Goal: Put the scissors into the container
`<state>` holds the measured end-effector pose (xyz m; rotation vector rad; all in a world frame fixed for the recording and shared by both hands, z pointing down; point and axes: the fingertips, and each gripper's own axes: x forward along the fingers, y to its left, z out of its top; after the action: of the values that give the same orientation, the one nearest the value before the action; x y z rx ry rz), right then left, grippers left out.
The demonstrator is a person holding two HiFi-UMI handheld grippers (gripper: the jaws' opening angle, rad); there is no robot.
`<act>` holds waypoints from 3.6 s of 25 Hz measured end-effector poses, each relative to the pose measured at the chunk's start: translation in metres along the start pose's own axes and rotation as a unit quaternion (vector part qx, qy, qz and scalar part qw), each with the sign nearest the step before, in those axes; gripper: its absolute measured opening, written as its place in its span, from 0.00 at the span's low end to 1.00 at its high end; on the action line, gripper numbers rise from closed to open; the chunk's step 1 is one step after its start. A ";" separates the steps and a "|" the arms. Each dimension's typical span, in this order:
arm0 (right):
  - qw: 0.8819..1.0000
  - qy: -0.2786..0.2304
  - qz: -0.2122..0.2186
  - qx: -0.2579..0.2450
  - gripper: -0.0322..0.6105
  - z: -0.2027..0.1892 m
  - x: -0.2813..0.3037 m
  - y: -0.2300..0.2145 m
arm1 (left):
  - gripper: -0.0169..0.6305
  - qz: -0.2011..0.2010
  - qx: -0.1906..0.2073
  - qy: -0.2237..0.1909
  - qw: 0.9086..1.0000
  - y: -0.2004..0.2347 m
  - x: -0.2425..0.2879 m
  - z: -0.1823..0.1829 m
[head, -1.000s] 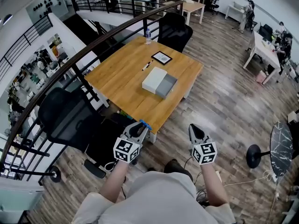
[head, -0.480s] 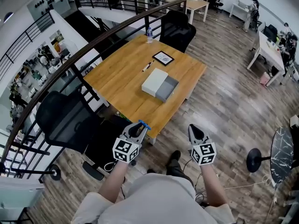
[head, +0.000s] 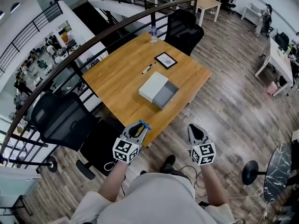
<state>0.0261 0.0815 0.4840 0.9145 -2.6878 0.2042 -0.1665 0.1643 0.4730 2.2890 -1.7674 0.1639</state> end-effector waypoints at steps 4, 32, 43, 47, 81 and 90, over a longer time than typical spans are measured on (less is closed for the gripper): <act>1.000 0.004 0.019 -0.001 0.05 0.005 0.018 -0.035 | 0.14 0.017 -0.009 0.002 1.000 0.000 0.035 0.007; 0.997 0.053 0.047 0.029 0.05 -0.020 0.092 -0.161 | 0.14 0.049 -0.006 0.055 0.997 0.037 0.190 0.009; 0.995 0.078 0.023 0.057 0.05 -0.023 0.151 -0.187 | 0.14 0.005 -0.006 0.113 0.994 0.088 0.276 -0.029; 0.993 0.092 0.012 0.068 0.05 -0.031 0.168 -0.195 | 0.14 -0.016 0.000 0.149 0.989 0.103 0.307 -0.058; 0.976 0.162 -0.055 0.137 0.05 -0.081 0.210 -0.204 | 0.14 -0.055 -0.007 0.382 0.923 0.155 0.444 -0.249; 0.972 0.169 -0.073 0.145 0.05 -0.090 0.208 -0.202 | 0.15 -0.058 -0.005 0.417 0.907 0.155 0.454 -0.274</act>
<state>0.0137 -0.1766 0.6435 1.0483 -2.3011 0.6710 -0.1813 -0.2262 0.8640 1.8529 -1.1621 0.9427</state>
